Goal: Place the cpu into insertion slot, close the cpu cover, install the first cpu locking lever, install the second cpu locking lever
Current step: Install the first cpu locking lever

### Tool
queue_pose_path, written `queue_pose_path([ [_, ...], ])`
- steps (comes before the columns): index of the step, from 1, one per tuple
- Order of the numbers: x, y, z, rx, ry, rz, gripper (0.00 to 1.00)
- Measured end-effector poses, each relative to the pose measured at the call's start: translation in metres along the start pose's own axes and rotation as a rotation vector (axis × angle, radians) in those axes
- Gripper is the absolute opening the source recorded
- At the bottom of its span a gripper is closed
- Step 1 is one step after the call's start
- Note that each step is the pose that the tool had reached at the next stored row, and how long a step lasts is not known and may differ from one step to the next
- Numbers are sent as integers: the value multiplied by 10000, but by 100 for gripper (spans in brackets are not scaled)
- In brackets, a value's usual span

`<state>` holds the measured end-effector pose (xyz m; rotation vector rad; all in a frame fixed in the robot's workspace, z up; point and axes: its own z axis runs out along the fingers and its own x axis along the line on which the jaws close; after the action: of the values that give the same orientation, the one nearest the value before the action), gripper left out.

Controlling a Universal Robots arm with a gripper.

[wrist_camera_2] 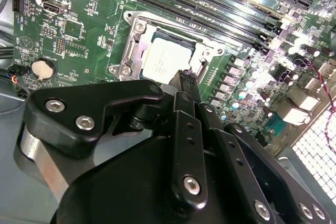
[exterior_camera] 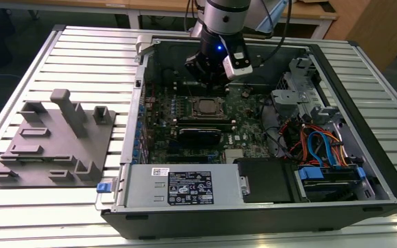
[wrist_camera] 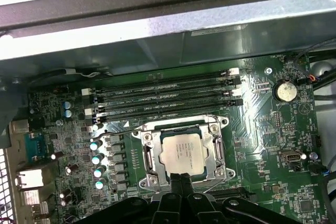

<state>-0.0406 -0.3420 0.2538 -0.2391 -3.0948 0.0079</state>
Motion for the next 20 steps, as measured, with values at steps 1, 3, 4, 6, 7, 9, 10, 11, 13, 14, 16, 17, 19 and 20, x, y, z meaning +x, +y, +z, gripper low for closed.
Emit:
queue_pose_path([
  [1, 1, 0, 0, 0, -2, 0, 11],
  [3, 13, -3, -1, -11, -86, 2, 11],
  [4, 21, -3, 1, -29, -188, 1, 11],
  [6, 27, -4, 7, -51, -329, -57, 11],
  [7, 26, -3, 12, -52, -341, -129, 11],
  [9, 26, -4, 20, -48, -343, -424, 11],
  [10, 26, -4, 23, -43, -344, -601, 11],
  [11, 26, -4, 26, -39, -345, -782, 11],
  [13, 27, -4, 28, -31, -345, -1100, 11],
  [14, 27, -4, 29, -30, -345, -1161, 11],
  [16, 39, -6, 33, -34, -348, -1203, 11],
  [17, 57, -9, 35, -34, -349, -1216, 11],
  [19, 117, -18, 39, -34, -348, -1228, 11],
  [20, 145, -22, 41, -33, -348, -1239, 11],
])
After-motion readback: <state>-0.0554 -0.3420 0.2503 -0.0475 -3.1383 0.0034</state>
